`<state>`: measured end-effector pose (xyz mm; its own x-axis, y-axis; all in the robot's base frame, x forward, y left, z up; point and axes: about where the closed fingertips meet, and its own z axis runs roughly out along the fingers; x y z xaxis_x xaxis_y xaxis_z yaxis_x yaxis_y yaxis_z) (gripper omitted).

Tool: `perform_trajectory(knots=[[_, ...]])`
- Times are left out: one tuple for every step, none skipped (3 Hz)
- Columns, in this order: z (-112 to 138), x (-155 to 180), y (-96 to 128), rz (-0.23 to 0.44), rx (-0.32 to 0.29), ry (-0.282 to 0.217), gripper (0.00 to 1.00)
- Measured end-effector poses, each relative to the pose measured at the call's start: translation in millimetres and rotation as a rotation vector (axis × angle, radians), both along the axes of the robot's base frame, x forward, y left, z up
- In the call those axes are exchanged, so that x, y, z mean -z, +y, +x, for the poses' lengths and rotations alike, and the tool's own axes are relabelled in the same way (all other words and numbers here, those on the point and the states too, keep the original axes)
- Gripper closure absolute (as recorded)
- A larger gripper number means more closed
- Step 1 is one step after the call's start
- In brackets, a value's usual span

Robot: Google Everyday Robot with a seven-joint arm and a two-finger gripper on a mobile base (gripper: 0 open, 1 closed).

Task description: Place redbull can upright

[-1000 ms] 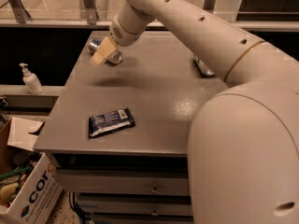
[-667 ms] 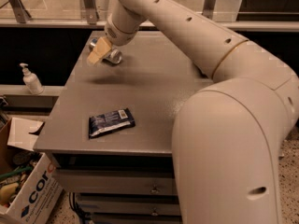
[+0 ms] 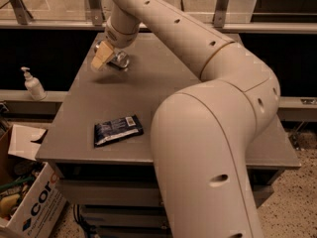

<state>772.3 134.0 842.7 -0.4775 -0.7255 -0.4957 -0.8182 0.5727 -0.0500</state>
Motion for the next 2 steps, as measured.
perform_trajectory(knots=[[10.4, 7.8, 2.9, -0.035, 0.000, 0.007, 0.00], [16.6, 13.0, 8.0, -0.057, -0.013, 0.012, 0.18]])
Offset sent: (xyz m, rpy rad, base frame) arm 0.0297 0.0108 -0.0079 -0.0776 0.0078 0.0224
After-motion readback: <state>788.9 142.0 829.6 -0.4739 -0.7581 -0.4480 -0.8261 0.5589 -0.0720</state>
